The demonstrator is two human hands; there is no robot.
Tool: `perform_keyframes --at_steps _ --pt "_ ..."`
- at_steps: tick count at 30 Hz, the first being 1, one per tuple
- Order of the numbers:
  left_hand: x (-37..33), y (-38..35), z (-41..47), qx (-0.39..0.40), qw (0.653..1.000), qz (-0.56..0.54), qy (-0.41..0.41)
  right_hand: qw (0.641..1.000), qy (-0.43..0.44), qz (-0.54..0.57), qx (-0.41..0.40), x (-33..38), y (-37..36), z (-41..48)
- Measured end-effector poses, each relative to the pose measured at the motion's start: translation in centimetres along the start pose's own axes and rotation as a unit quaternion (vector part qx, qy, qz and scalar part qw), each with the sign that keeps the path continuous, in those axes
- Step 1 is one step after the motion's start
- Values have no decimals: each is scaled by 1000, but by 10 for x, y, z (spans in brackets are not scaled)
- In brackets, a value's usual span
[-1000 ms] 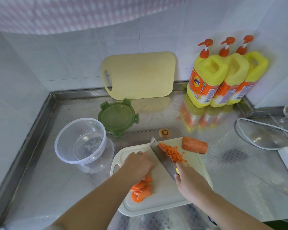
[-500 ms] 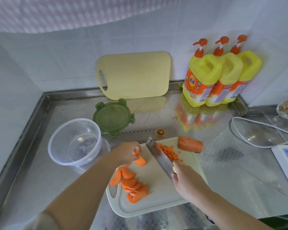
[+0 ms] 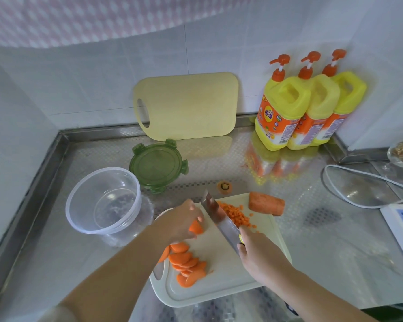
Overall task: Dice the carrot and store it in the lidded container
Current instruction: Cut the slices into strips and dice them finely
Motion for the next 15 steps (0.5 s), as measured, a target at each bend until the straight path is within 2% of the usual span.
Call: perform_keyframes --at_steps 2,4,5,7,9,12,14,15 --pt "-9 0 -3 -13 999 1 -32 1000 4 2 0 2 -3 1" --pt "-20 4 -5 -29 996 47 -74 1000 7 -2 1 3 -7 2" --pt "-19 2 -1 -42 994 73 -75 1000 5 -4 1 2 -8 2" --pt "-17 0 -2 -53 994 59 -72 1000 -7 -6 -3 0 -10 1" --pt "-14 6 1 -61 998 4 -24 1000 -20 -4 -6 -3 -9 -2" --pt "-16 5 2 -72 996 31 -52 999 -29 10 -11 -6 -7 -5" --pt "-23 4 1 -40 991 103 -77 999 -33 13 -10 -5 -5 -6" --pt "-24 3 -4 -10 991 122 -60 999 -33 12 -9 -4 -4 -6"
Point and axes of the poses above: each hand's wrist, its own z-axis towards the middle knuckle, its own y-axis out of the back of the hand, x = y × z, the point moved 4 cm from there along z, towards the middle knuckle, and after that the axes turned 15 degrees about y, right-handed, at the moved point
